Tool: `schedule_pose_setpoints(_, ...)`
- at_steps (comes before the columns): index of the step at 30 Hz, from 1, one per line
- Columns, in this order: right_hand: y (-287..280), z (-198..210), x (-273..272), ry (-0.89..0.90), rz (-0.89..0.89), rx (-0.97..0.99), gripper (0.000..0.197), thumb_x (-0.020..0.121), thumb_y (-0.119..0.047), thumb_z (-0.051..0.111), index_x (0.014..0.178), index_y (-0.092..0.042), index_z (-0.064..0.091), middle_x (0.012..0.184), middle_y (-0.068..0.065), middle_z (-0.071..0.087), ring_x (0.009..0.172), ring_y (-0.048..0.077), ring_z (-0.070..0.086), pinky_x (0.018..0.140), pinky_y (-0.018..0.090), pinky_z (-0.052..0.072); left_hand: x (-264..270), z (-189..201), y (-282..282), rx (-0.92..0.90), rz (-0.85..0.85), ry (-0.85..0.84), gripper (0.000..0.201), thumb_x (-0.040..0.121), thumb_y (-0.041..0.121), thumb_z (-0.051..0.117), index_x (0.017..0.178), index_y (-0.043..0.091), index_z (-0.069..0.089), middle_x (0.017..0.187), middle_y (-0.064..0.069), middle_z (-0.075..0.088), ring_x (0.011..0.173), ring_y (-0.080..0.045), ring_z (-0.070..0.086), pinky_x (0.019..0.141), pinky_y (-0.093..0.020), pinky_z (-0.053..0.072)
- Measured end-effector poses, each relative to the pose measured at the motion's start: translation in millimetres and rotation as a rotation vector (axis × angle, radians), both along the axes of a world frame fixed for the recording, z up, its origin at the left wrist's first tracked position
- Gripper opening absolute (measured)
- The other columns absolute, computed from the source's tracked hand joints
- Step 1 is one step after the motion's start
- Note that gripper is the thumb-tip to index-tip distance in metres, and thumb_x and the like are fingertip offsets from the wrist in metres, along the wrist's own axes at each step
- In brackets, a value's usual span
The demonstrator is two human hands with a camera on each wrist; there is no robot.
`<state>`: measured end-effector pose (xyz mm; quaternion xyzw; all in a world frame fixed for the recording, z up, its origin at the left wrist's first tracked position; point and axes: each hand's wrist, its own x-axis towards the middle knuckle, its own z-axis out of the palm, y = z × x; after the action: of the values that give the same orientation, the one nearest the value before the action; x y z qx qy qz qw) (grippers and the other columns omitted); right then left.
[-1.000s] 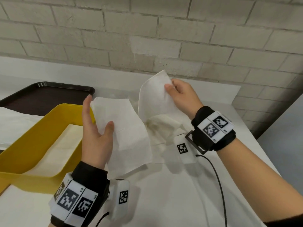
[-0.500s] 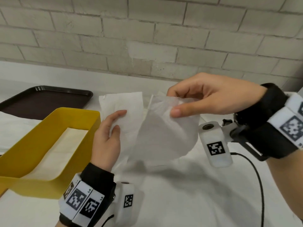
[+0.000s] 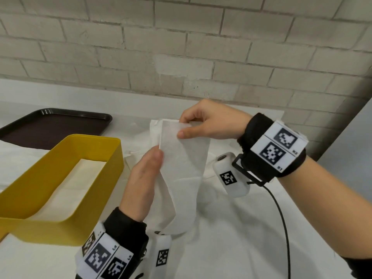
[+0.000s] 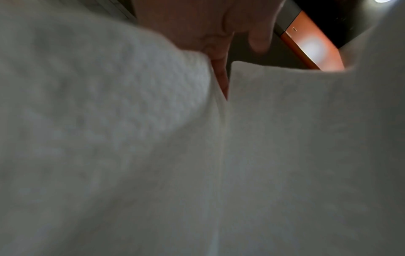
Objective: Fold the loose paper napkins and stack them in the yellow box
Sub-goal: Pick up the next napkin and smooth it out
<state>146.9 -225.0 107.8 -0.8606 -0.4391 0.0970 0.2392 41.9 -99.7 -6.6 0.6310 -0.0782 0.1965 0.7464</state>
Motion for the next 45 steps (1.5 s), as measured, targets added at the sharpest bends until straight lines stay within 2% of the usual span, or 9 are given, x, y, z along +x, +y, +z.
schedule_pose_setpoints(5,2.5,-13.4,-0.4,0.059,-0.017,0.112,0.007,0.087,-0.019,0.062,0.08,-0.018,0.062,0.08,-0.01,0.06,0.076,0.004,0.057,0.076,0.022,0.047,4.4,-4.0,-7.6,0.022,0.078,0.027,0.023,0.089,0.029,0.055,0.111,0.023,0.06,0.104,0.008,0.07,0.099,-0.011,0.066,0.077,-0.021,0.053)
schedule_pose_setpoints(15,-5.7,-19.7,16.4,0.115,-0.042,0.274,0.013,0.08,-0.011,0.069,0.075,-0.019,0.06,0.085,-0.004,0.061,0.079,0.002,0.057,0.079,0.018,0.046,13.8,-9.7,-3.6,-0.024,0.071,0.066,0.029,0.08,0.018,0.058,0.108,0.025,0.06,0.101,0.009,0.072,0.099,-0.016,0.066,0.08,-0.027,0.056)
schedule_pose_setpoints(20,-8.1,-19.5,30.7,0.141,-0.064,0.375,0.02,0.077,-0.008,0.072,0.071,-0.022,0.06,0.077,-0.011,0.06,0.07,-0.008,0.055,0.078,0.011,0.043,14.6,-12.2,1.0,0.002,-0.006,-0.04,0.058,0.071,0.026,0.066,0.116,0.056,0.044,0.116,0.001,0.066,0.105,-0.021,0.064,0.081,-0.037,0.056)
schedule_pose_setpoints(23,-4.2,-23.3,32.1,0.179,-0.018,0.335,0.019,0.076,-0.004,0.071,0.075,-0.019,0.06,0.077,-0.011,0.06,0.068,-0.01,0.055,0.075,0.01,0.043,14.8,-12.5,2.3,0.209,0.039,-0.048,0.041,0.075,0.024,0.067,0.108,0.047,0.058,0.119,0.016,0.061,0.114,-0.004,0.056,0.093,-0.021,0.047)
schedule_pose_setpoints(28,-5.1,-30.7,52.4,0.313,-0.112,0.371,0.018,0.085,-0.006,0.063,0.083,-0.017,0.05,0.072,-0.001,0.058,0.058,0.004,0.056,0.054,0.016,0.047,14.8,-16.4,3.5,0.304,0.177,0.057,0.04,0.088,-0.001,0.057,0.096,0.035,0.071,0.103,0.032,0.065,0.106,0.012,0.055,0.089,-0.004,0.039)
schedule_pose_setpoints(33,-20.7,-68.8,112.7,0.099,-0.462,-0.122,0.014,0.088,-0.024,0.061,0.091,-0.016,0.049,0.093,0.005,0.058,0.085,0.022,0.055,0.065,0.028,0.043,13.7,-19.8,15.6,0.271,0.353,0.117,0.044,0.091,-0.004,0.048,0.104,0.037,0.059,0.114,0.02,0.059,0.106,0.015,0.051,0.092,-0.004,0.037)
schedule_pose_setpoints(36,-26.3,-100.8,131.9,0.018,-0.514,-0.449,0.049,0.086,-0.037,0.061,0.122,-0.007,0.046,0.124,0.013,0.052,0.11,0.029,0.051,0.085,0.03,0.04,13.3,-20.1,20.1,0.263,0.419,0.163,0.043,0.092,-0.003,0.047,0.111,0.035,0.055,0.122,0.013,0.053,0.117,-0.002,0.046,0.1,-0.021,0.035)
schedule_pose_setpoints(41,-23.3,-137.4,142.4,0.015,-0.51,-0.599,0.076,0.08,-0.057,0.058,0.136,-0.013,0.032,0.134,0.012,0.045,0.118,0.031,0.049,0.094,0.036,0.04,12.1,-18.1,20.6,0.261,0.402,0.19,0.043,0.092,-0.001,0.048,0.111,0.037,0.055,0.119,0.017,0.053,0.117,-0.002,0.045,0.102,-0.024,0.035)
schedule_pose_setpoints(45,-15.5,-150.9,145.3,-0.052,-0.466,-0.591,0.059,0.089,-0.038,0.055,0.135,-0.009,0.033,0.134,0.015,0.044,0.116,0.034,0.05,0.088,0.034,0.041,11.7,-18.8,21.3,0.242,0.397,0.215,0.041,0.092,0.001,0.049,0.112,0.036,0.056,0.116,0.022,0.053,0.117,-0.002,0.046,0.102,-0.026,0.036)
